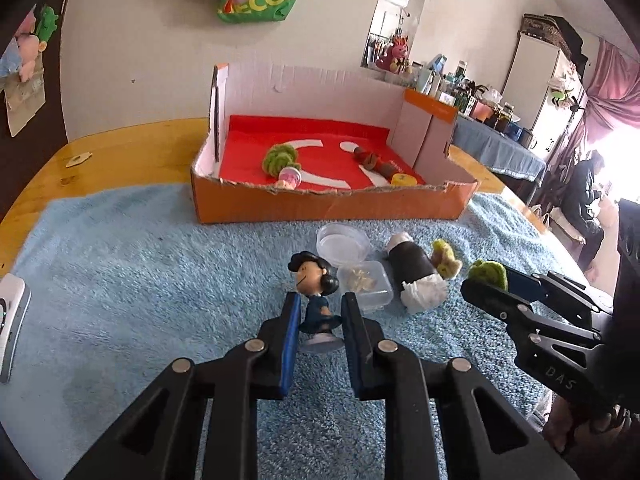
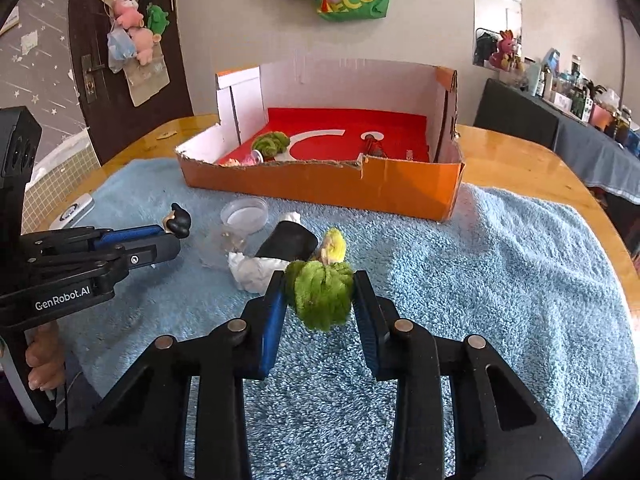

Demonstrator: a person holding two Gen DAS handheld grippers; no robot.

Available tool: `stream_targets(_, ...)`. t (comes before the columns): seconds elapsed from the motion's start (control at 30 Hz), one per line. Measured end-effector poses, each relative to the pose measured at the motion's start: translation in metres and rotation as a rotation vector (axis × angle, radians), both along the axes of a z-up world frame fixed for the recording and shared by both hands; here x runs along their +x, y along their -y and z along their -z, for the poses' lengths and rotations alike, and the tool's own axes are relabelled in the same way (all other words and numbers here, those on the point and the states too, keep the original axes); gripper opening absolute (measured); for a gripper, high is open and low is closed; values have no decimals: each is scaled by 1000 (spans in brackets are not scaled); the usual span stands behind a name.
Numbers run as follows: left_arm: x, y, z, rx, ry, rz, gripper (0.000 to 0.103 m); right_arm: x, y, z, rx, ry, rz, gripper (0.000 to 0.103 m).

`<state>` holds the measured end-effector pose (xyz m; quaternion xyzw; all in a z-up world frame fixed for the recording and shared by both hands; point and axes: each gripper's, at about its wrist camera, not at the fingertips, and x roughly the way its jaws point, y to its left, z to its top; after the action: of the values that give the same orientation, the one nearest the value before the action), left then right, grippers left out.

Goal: Organize objects
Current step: 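Carry the boy figure with left tool while right tool carries the yarn into the box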

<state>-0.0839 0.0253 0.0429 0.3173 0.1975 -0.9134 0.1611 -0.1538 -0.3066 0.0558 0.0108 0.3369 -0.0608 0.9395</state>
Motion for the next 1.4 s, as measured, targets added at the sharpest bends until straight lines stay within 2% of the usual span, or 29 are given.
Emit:
stream_targets(0.97,16,-5,-26,-35,-59,-9,22,-2,-8,-15,-34,38,-15,32)
stream_targets(1.17,10,-4,-35,-36,-75,3,22,3,-9,-26,-55,58,-36,32)
stream_targets(1.4,-13,5,-52,-38,-89,35,22,30,2,-51,-78,70,-73,32)
